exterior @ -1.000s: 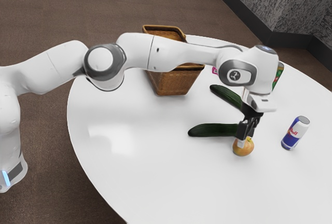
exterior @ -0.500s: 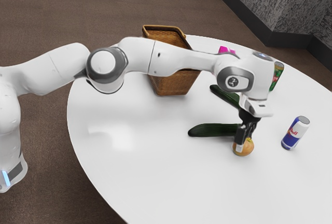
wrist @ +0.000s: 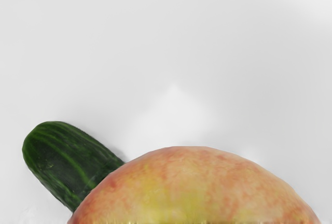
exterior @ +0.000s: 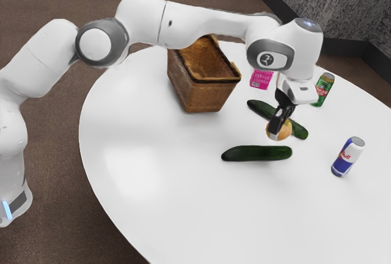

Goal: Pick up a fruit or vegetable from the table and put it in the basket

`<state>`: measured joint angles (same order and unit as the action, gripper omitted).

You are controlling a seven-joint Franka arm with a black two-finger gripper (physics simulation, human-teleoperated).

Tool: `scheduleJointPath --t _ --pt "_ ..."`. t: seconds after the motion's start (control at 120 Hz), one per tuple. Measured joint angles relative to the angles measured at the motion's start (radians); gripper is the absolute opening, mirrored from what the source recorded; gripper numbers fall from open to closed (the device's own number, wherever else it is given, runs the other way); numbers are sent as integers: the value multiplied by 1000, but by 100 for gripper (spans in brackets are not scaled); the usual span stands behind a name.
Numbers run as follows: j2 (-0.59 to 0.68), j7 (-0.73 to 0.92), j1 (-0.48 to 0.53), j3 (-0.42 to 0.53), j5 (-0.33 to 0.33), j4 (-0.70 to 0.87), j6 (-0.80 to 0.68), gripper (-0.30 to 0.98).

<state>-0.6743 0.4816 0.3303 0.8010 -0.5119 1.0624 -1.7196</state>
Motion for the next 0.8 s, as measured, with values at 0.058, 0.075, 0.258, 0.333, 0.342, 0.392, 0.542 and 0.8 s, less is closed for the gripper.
scheduleJointPath --t 0.058,0.075,0.258,0.333,0.342,0.392,0.542,0.8 --pt "201 -10 30 -95 75 146 2 33" --pt "253 -13 43 -116 97 186 3 33" --pt "537 -17 211 -254 244 374 36 34" --pt "540 3 231 -342 271 374 47 34" --pt "538 6 231 -353 274 373 48 34" --pt "520 26 229 -425 294 369 53 33" --pt "386 86 276 -441 322 270 61 32" --pt "328 155 351 -338 287 224 67 34"
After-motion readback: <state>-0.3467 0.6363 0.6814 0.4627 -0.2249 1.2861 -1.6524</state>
